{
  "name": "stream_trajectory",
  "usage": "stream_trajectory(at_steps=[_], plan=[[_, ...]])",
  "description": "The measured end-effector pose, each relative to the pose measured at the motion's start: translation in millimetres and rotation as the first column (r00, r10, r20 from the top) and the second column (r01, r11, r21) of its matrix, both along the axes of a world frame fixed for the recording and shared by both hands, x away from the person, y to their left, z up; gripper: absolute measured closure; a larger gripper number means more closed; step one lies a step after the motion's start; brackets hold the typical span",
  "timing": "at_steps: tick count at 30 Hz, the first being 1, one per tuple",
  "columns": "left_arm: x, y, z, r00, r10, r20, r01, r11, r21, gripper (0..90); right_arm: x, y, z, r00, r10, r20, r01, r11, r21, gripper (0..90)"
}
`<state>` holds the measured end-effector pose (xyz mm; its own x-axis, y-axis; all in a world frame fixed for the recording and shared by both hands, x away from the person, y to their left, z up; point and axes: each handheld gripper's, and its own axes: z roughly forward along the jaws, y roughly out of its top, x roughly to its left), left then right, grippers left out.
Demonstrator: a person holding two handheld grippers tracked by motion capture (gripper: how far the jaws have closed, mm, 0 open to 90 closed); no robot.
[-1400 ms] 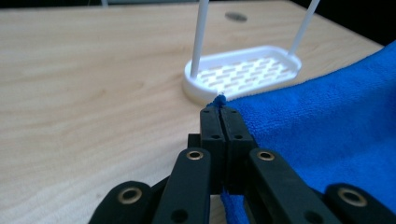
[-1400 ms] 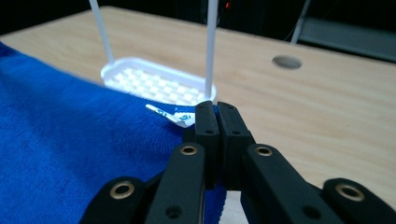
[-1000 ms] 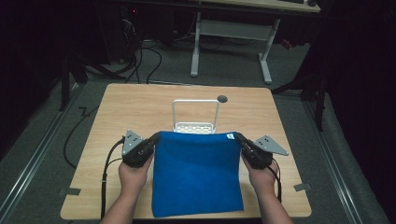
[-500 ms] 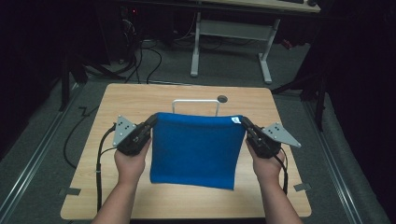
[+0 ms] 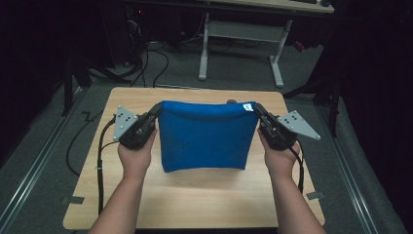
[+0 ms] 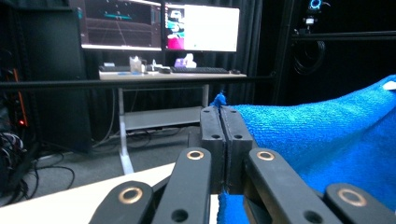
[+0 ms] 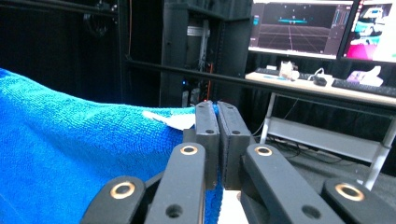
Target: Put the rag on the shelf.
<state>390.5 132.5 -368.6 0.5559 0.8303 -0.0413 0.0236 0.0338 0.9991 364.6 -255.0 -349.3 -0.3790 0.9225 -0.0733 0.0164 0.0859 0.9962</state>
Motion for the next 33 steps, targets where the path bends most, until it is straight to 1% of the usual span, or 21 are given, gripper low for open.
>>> stream_trajectory(at_steps=[1,4,5,8,11,12,13,15,16,17,18,20,24,25,26,27,28,29,31,32,33], plan=[[2.3,0.6,3.3,1.0000,0.004,0.006,-0.004,1.0000,-0.001,89.6,3.0,1.4,5.8,1.0000,0.000,0.008,0.000,1.000,-0.002,88.7],[6.6,1.3,6.9,0.9999,0.010,0.008,-0.010,0.9999,-0.007,89.6,6.1,2.6,11.6,0.9998,0.000,0.018,0.000,1.000,-0.005,88.7],[11.0,1.7,10.6,0.9998,0.016,0.012,-0.016,0.9999,-0.006,89.7,9.3,3.9,17.5,0.9997,-0.002,0.025,0.002,1.000,-0.001,88.7],[14.8,1.9,13.9,0.9997,0.019,0.015,-0.019,0.9998,-0.007,89.6,12.6,5.1,23.0,0.9994,-0.004,0.034,0.004,1.000,0.001,88.7],[22.6,0.9,18.6,0.9994,0.027,0.021,-0.027,0.9996,-0.002,89.6,17.9,6.5,29.3,0.9989,-0.006,0.046,0.006,1.000,0.002,88.7],[28.4,0.0,20.0,0.9992,0.034,0.023,-0.034,0.9994,0.000,89.7,23.1,6.8,30.7,0.9986,-0.015,0.051,0.015,1.000,0.004,88.7],[28.4,0.0,20.0,0.9992,0.034,0.023,-0.034,0.9994,0.000,89.6,23.1,6.8,30.7,0.9986,-0.015,0.051,0.015,1.000,0.004,88.7],[38.2,-2.4,20.7,0.9990,0.039,0.021,-0.039,0.9992,0.001,89.6,33.7,6.5,29.8,0.9988,-0.024,0.042,0.024,1.000,0.019,88.7],[38.2,-2.4,20.7,0.9990,0.039,0.021,-0.039,0.9992,0.001,89.6,33.7,6.5,29.8,0.9988,-0.024,0.042,0.024,1.000,0.019,88.7],[41.9,-3.6,20.4,0.9990,0.041,0.016,-0.042,0.9991,0.004,89.6,42.0,5.6,27.8,0.9992,-0.031,0.027,0.031,0.999,0.030,88.7],[44.6,-4.3,19.7,0.9990,0.043,0.016,-0.043,0.9991,0.003,89.6,42.0,5.6,27.8,0.9992,-0.031,0.027,0.031,0.999,0.030,88.7],[53.5,-6.7,17.7,0.9991,0.042,-0.002,-0.042,0.9991,0.003,89.6,50.9,3.7,25.4,0.9990,-0.042,0.012,0.042,0.998,0.040,88.7],[66.8,-14.7,14.9,0.9984,0.055,-0.015,-0.054,0.9980,0.033,89.6,69.7,0.9,22.0,0.9976,-0.069,-0.013,0.069,0.997,0.035,88.7],[70.5,-18.9,13.6,0.9978,0.064,-0.016,-0.063,0.9968,0.048,89.6,78.1,-0.3,21.2,0.9964,-0.082,-0.023,0.083,0.996,0.040,88.7],[70.5,-18.9,13.6,0.9978,0.064,-0.016,-0.063,0.9968,0.048,89.6,78.1,-0.3,21.2,0.9964,-0.082,-0.023,0.083,0.996,0.040,88.7],[73.1,-20.4,13.5,0.9975,0.068,-0.020,-0.067,0.9961,0.058,89.6,84.9,-0.9,20.8,0.9957,-0.089,-0.026,0.090,0.995,0.033,88.7],[76.3,-21.1,14.0,0.9970,0.073,-0.024,-0.072,0.9954,0.063,89.6,84.9,-0.9,20.8,0.9957,-0.089,-0.026,0.090,0.995,0.033,88.7],[78.9,-21.2,15.0,0.9965,0.080,-0.024,-0.079,0.9950,0.062,89.6,89.3,-1.2,21.1,0.9955,-0.089,-0.031,0.090,0.995,0.031,88.6],[87.3,-21.2,20.7,0.9952,0.097,-0.016,-0.095,0.9918,0.086,89.6,98.7,0.1,22.3,0.9950,-0.096,-0.030,0.096,0.995,-0.001,88.6],[87.3,-21.2,20.7,0.9952,0.097,-0.016,-0.095,0.9918,0.086,89.6,98.7,0.1,22.3,0.9950,-0.096,-0.030,0.096,0.995,-0.001,88.6],[89.7,-22.1,22.9,0.9947,0.103,-0.010,-0.101,0.9897,0.102,89.6,104.3,1.8,23.0,0.9944,-0.101,-0.031,0.101,0.995,-0.021,88.6]])
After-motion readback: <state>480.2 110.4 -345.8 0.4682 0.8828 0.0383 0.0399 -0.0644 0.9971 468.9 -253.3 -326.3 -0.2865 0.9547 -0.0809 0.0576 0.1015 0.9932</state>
